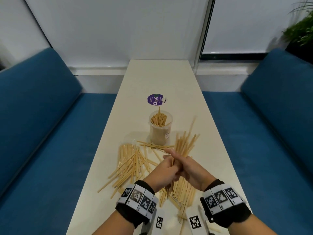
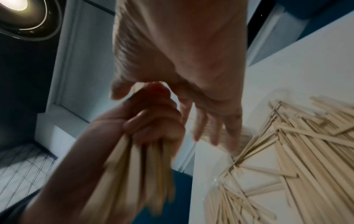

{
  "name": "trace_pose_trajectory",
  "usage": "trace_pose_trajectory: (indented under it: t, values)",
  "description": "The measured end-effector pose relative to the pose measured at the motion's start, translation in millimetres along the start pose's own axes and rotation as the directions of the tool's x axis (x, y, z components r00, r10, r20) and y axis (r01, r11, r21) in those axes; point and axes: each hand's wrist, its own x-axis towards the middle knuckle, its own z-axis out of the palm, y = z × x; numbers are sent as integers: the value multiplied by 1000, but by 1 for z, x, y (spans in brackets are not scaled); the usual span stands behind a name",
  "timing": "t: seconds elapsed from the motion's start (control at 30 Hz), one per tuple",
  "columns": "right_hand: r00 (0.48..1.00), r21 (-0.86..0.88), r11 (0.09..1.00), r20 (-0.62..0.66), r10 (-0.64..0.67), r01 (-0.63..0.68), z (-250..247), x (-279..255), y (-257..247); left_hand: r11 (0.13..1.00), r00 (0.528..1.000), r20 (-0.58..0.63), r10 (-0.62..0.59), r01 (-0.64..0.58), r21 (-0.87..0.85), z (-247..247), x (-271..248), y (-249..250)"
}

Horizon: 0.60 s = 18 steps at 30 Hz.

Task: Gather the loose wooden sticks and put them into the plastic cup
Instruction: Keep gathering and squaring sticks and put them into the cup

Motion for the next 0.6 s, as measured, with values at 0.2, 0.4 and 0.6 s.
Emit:
trace_pose_trajectory:
  t: [0.2,0.4,0.6]
  values:
    - [997,-55,996,36,-68,70,2,-2,-4,989,981,161,-108,123,-82,-14,-5,6]
    - [977,-157,967,-37,-210,202,20,-10,-13,958,983,163,-89,129,-258,-19,-6,3]
    - [920,-220,917,-136,-368,334,25,-7,-16,885,983,179,-46,123,-449,-23,-7,2]
